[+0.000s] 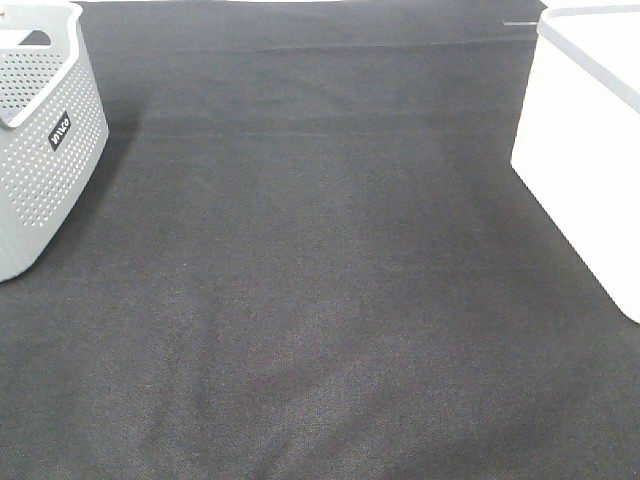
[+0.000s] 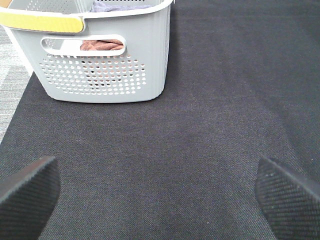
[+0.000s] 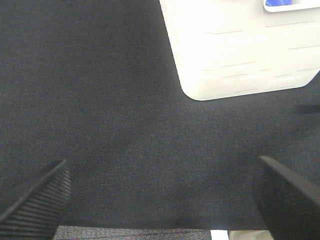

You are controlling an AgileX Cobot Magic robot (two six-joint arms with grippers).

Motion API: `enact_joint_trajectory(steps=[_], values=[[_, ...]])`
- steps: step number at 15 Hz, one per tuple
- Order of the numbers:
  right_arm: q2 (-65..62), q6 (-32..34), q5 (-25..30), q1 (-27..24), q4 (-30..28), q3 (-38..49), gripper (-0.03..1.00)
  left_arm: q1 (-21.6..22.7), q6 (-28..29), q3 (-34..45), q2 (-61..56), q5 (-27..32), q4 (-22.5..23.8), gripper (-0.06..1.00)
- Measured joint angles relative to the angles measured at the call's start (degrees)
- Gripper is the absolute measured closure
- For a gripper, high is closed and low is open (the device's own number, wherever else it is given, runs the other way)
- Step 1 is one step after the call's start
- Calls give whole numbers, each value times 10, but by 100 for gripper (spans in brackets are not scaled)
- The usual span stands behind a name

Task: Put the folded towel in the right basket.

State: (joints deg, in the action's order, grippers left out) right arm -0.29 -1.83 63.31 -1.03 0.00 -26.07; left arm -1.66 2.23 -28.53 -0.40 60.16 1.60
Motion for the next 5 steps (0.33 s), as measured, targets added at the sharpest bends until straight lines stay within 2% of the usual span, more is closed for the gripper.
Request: enact_joint_trajectory(steps=[5], values=[[0, 0, 0, 0, 0, 0, 2, 0, -1, 0, 0, 0, 0, -4]])
